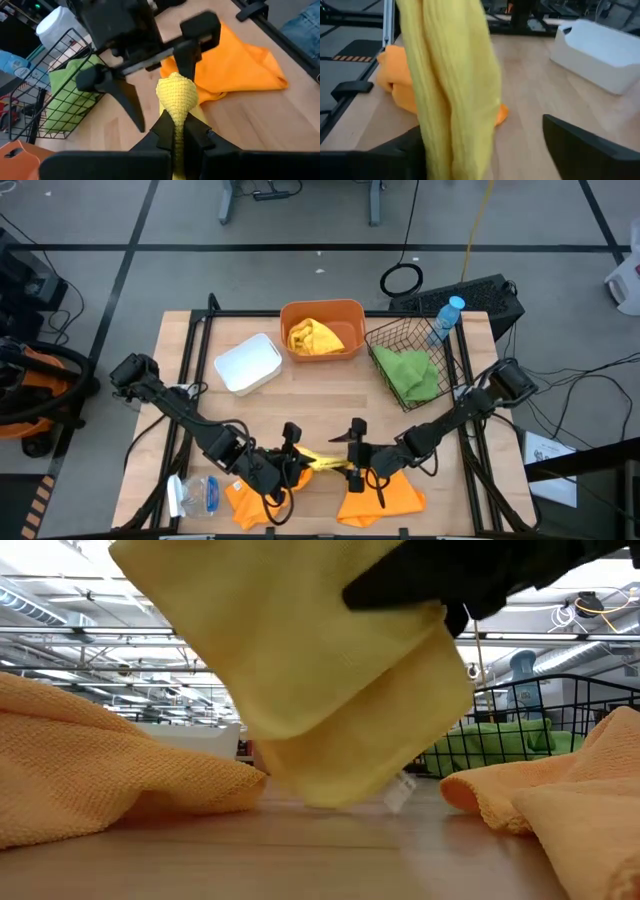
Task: Sort microfiber towel by color & place in baskets
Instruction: Put the yellow towel into the orange bin
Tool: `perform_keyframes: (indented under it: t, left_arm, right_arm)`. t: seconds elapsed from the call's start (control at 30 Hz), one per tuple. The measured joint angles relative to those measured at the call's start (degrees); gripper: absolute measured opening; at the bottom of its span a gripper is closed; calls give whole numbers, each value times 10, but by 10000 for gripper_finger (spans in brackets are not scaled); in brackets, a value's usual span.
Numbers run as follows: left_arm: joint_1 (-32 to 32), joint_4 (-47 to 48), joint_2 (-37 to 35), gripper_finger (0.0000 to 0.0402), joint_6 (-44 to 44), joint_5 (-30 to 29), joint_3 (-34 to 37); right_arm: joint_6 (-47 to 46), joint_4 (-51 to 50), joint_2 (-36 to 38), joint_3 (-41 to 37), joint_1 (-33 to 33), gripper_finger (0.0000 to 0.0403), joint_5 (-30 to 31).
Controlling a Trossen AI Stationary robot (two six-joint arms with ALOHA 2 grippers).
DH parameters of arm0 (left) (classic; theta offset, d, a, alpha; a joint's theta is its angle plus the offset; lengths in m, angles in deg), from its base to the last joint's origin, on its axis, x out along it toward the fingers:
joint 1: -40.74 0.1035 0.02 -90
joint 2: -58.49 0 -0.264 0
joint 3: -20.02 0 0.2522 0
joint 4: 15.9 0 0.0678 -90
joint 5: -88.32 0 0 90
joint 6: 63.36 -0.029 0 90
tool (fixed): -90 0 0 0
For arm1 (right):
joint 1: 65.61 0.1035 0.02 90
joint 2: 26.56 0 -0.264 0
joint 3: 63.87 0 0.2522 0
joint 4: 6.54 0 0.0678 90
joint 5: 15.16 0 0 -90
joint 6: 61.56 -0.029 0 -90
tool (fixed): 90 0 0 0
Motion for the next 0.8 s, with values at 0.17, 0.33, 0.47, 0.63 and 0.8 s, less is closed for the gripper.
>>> perform_keyframes:
  t: [0.17, 0.33, 0.47, 0.63, 0.8]
  left_arm:
    - [-13, -18, 0, 15, 1, 1, 0]
    - [-24, -33, 12, 15, 2, 1, 0]
    - [-28, -45, 34, 15, 2, 1, 0]
    - [-27, -95, 68, 15, 2, 0, 0]
    - [-22, -158, 101, 16, 35, -13, 0]
  right_arm:
    - [-26, -22, 3, 0, 1, 167, 16]
    - [-12, -21, 16, 1, 4, 19, 14]
    - [-8, -13, 26, 2, 5, 20, 16]
    - [-18, -12, 28, 2, 5, 7, 35]
    - [-17, 7, 28, 2, 5, 8, 60]
